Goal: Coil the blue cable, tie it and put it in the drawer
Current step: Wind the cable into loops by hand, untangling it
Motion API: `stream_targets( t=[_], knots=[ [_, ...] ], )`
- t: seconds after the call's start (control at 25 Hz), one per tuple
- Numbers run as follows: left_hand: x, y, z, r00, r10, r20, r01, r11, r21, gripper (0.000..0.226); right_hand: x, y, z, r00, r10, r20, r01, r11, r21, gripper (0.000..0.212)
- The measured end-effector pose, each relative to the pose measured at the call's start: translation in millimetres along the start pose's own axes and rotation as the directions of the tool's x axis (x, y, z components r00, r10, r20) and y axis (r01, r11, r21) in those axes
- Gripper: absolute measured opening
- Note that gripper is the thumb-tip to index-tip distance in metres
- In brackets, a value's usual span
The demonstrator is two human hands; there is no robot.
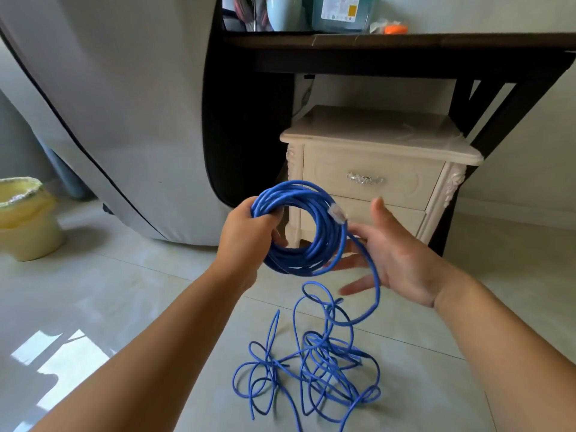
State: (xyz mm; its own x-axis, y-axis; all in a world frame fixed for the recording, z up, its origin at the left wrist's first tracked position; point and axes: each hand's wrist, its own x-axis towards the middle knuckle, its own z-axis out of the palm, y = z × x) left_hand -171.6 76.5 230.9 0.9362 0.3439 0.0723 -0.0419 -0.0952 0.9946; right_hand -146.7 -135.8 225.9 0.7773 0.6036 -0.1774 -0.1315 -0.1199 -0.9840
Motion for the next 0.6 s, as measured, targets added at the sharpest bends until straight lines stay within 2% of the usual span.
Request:
stream_targets(
  t=[0.08, 0.16, 0.2, 0.28, 0.32, 0.36, 0.44, 0.6],
  knots=[
    [0.8, -2.5, 2.2, 0.994, -0.097, -0.048, 0.091, 0.989, -0.116, 0.012, -0.7, 2.6, 13.9, 0.997, -0.066, 0.034, 0.063, 0.994, 0.089, 0.112],
    [-3.3, -2.2, 9.2, 0.982, -0.178, -0.065, 0.16, 0.962, -0.219, 0.014, 2.9, 8.6, 36.1, 0.991, -0.087, -0.098, 0.095, 0.993, 0.077, 0.123],
    [-6.6, -1.8, 13.1, 0.976, -0.211, -0.059, 0.189, 0.946, -0.262, 0.014, 6.6, 13.0, 46.8, 0.973, -0.085, -0.213, 0.099, 0.994, 0.056, 0.12],
    [-12.2, 0.2, 19.8, 0.971, -0.237, -0.025, 0.215, 0.918, -0.332, 0.014, 13.7, 16.6, 58.9, 0.883, -0.068, -0.465, 0.111, 0.992, 0.067, 0.104],
    [-15.2, 1.6, 22.2, 0.973, -0.231, -0.006, 0.214, 0.912, -0.351, 0.013, 15.9, 16.0, 59.6, 0.843, -0.052, -0.535, 0.127, 0.986, 0.105, 0.096],
    [-18.1, 2.8, 23.3, 0.976, -0.219, 0.01, 0.208, 0.911, -0.355, 0.012, 17.2, 14.1, 57.9, 0.833, -0.031, -0.553, 0.142, 0.977, 0.16, 0.089],
    [-23.3, 4.8, 24.3, 0.976, -0.212, 0.048, 0.215, 0.914, -0.344, 0.009, 17.6, 9.1, 52.8, 0.858, 0.009, -0.514, 0.148, 0.953, 0.264, 0.075],
    [-28.4, -0.6, 26.6, 0.959, -0.234, 0.159, 0.274, 0.906, -0.323, 0.006, 18.3, 3.6, 50.2, 0.866, 0.06, -0.496, 0.104, 0.949, 0.297, 0.021]
  ],
)
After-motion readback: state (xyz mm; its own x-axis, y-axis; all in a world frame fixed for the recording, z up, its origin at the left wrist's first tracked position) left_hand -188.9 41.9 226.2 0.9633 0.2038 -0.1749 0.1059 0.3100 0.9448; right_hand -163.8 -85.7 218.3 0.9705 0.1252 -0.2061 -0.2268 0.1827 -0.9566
